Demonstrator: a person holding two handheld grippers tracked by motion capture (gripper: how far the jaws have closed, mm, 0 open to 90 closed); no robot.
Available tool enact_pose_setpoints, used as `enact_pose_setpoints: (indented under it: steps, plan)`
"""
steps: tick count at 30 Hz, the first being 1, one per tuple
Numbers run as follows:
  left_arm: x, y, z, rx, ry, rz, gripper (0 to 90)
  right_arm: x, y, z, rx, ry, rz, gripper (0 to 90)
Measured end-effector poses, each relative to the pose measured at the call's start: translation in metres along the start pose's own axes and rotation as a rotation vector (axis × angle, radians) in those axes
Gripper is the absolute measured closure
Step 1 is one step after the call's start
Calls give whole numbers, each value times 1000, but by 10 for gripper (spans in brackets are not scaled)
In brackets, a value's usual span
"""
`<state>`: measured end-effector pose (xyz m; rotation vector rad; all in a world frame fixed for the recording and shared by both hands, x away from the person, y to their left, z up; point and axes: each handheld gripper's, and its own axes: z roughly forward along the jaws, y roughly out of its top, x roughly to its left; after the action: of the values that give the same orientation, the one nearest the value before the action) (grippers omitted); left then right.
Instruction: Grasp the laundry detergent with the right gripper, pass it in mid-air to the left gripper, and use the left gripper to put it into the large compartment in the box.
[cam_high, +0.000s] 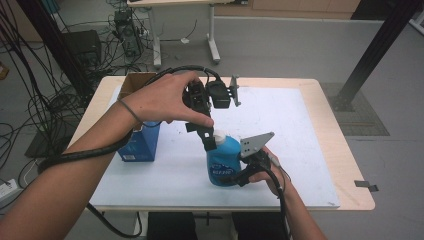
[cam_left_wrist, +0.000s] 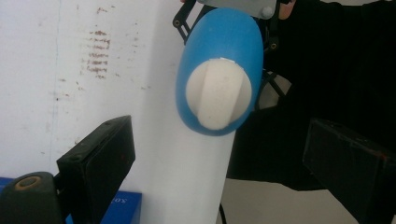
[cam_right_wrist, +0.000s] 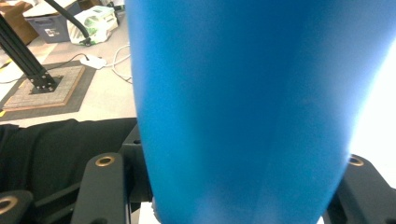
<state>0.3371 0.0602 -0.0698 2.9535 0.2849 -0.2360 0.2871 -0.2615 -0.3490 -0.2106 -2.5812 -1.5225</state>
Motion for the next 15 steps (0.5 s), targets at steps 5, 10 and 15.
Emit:
enact_pose_setpoints:
  steps: [5, 10, 15]
  plan:
    - [0, 0, 1, -2, -3, -3, 94, 0, 0, 0, -1, 0, -2, 406]
    - [-1, 2, 2, 1, -4, 0, 94, 1, 0, -1, -1, -4, -1, 406]
    - [-1, 2, 3, -1, -4, 0, 94, 1, 0, -1, -1, -5, -2, 405]
